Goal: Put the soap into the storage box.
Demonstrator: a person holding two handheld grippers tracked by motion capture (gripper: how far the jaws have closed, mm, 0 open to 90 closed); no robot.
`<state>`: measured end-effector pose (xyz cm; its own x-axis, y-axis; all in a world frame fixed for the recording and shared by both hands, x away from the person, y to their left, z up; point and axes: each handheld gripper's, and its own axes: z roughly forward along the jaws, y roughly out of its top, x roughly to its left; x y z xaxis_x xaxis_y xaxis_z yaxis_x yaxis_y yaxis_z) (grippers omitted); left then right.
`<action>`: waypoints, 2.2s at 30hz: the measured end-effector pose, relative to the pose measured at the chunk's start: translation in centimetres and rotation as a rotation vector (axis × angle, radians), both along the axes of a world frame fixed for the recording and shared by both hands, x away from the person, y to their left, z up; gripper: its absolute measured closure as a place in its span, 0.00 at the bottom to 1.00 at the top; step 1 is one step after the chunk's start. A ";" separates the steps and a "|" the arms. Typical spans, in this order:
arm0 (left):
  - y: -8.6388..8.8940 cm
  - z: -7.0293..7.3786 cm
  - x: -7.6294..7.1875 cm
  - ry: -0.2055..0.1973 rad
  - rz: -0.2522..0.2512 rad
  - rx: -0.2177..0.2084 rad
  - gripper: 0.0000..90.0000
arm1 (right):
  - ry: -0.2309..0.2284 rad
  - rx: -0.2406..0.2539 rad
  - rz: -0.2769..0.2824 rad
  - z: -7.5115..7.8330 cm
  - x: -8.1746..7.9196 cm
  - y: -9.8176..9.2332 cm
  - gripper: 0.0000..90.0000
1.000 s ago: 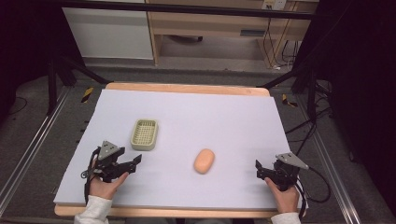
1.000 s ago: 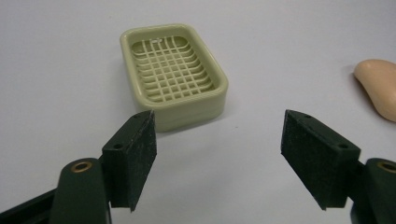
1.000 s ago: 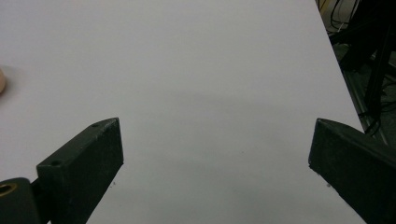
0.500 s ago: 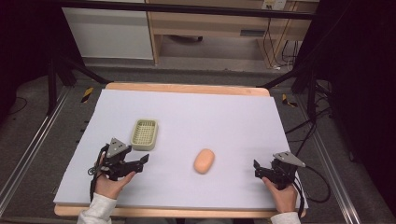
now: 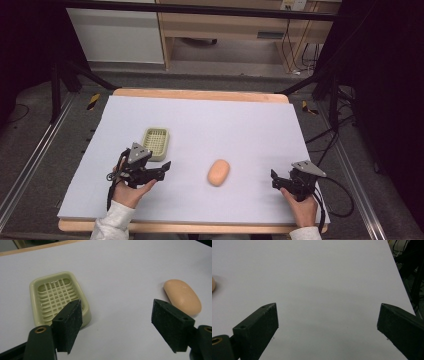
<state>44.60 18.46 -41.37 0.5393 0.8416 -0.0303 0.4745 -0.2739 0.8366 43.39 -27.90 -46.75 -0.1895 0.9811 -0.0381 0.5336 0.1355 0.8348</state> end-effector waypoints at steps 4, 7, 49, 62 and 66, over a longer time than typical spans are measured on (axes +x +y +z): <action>-1.1 0.1 0.2 -0.001 -0.022 0.010 0.27 | -0.001 0.005 -0.001 0.0 0.0 0.0 0.04; -1.8 0.1 0.3 -0.001 -0.036 0.013 0.27 | 0.000 0.002 0.002 0.0 0.0 0.0 0.04; -9.1 0.0 1.8 0.043 -0.126 0.068 0.28 | 0.016 -0.014 0.017 -0.2 0.3 0.6 0.04; -11.0 -0.2 2.2 0.058 -0.148 0.079 0.28 | 0.016 -0.015 0.019 -0.2 0.3 0.6 0.04; -11.6 -0.2 2.3 0.067 -0.156 0.091 0.28 | 0.018 -0.011 0.019 -0.1 0.3 0.6 0.04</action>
